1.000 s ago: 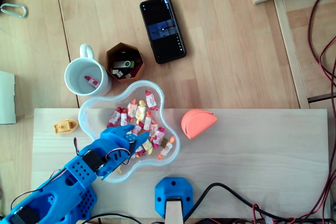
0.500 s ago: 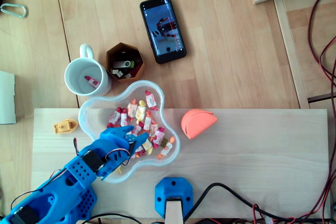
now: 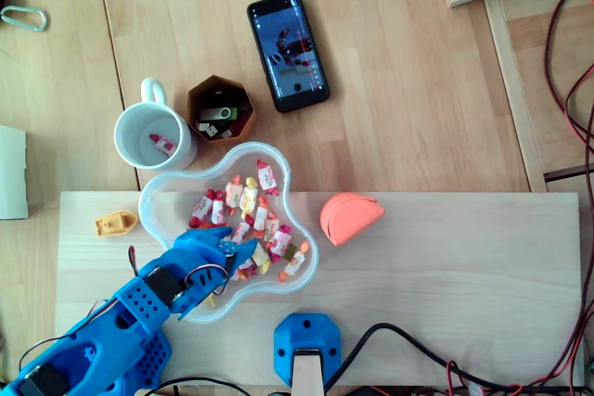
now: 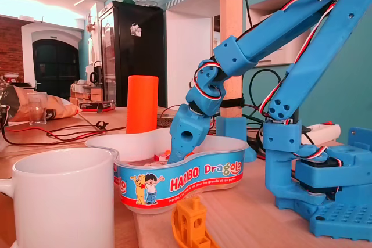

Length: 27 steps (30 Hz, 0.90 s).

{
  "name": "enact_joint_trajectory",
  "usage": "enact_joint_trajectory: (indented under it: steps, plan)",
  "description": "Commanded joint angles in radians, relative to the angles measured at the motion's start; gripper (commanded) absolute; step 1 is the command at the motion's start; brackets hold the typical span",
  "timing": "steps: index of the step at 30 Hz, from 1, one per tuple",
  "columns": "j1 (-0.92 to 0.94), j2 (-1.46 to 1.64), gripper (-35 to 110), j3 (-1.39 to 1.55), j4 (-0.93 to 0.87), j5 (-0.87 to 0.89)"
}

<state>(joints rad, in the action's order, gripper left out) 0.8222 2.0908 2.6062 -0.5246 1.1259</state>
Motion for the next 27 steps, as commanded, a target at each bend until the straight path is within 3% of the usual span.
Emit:
enact_joint_trajectory:
  steps: [1, 8, 17, 27]
  plan:
    - [0.006, 0.008, 20, -0.003, -0.012, 0.008]
    - [0.006, 0.008, 18, -0.002, -0.012, 0.008]
    - [0.006, 0.008, -5, 0.002, -0.011, 0.008]
    - [0.008, 0.025, -3, -0.014, -0.009, 0.012]
